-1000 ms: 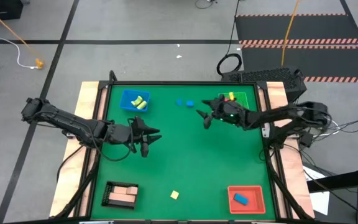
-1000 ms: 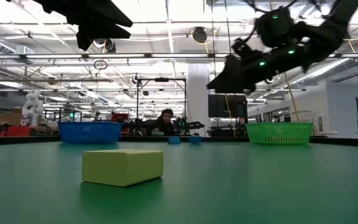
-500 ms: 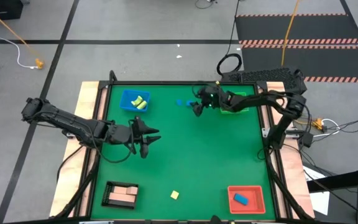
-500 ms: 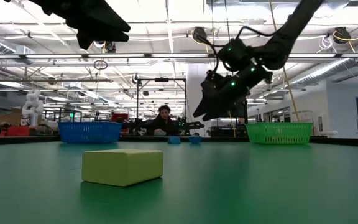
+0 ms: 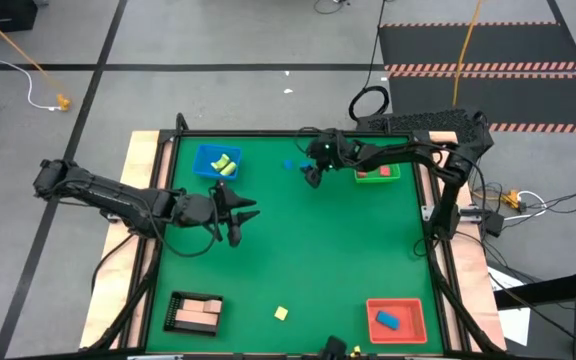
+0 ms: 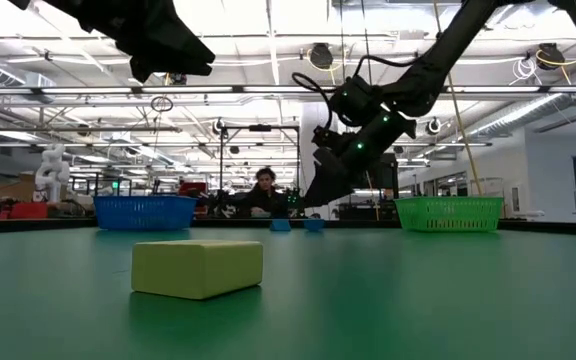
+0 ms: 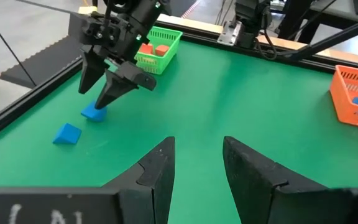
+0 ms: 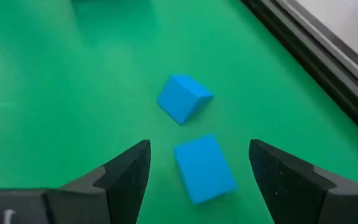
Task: Sort & place blocks by color
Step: Put the right blue block into the orange bin
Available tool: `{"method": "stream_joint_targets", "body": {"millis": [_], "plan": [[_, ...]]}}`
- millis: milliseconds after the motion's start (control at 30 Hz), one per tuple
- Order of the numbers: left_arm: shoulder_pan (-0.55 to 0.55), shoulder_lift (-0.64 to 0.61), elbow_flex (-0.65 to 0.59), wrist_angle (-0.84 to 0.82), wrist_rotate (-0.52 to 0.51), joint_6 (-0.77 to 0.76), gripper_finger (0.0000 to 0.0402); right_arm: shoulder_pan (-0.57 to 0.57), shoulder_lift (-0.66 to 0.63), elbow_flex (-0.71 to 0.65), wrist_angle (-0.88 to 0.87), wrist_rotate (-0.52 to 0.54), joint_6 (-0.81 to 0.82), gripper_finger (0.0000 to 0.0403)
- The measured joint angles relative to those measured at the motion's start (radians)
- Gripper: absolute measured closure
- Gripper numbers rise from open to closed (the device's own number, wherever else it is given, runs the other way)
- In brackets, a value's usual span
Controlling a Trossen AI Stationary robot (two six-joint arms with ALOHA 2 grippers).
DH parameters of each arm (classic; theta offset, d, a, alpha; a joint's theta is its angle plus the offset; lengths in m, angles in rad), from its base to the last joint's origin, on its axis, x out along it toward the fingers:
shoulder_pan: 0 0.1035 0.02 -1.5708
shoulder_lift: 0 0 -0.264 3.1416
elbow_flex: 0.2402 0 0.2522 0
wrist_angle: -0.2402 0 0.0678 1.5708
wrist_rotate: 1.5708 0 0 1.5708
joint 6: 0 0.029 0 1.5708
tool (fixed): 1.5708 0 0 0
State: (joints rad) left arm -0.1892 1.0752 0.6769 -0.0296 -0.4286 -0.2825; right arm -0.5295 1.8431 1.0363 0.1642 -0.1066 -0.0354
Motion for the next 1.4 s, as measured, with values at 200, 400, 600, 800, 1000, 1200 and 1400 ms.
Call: {"method": "stream_joint_targets", "body": {"millis": [200,400,600,800,1000,1200,1400], "plan": [[0.007,0.0,0.0,-0.004,0.0,0.037,0.0266,-0.01,0.0,0.0,-0.023,-0.018,-0.043,0.014],[0.023,0.0,0.0,-0.004,0.0,0.062,0.0266,-0.013,0.0,0.0,-0.019,-0.027,-0.117,0.014],[0.041,0.0,0.0,-0.004,0.0,0.063,0.0266,-0.014,0.037,-0.001,-0.009,-0.026,-0.135,0.014],[0.046,0.0,0.0,-0.004,0.0,0.063,0.0266,-0.019,0.106,0.0,0.023,-0.014,-0.169,0.014],[0.046,0.0,0.0,-0.005,0.0,0.066,0.0266,-0.019,0.108,0.0,0.048,0.022,-0.186,0.0147],[0.046,0.0,0.0,-0.005,0.0,0.071,0.0266,-0.018,0.108,0.0,0.035,0.023,-0.186,0.022],[0.046,0.0,0.0,-0.005,0.0,0.051,0.0266,-0.019,0.098,0.0,0.021,0.032,-0.077,0.0289]]}}
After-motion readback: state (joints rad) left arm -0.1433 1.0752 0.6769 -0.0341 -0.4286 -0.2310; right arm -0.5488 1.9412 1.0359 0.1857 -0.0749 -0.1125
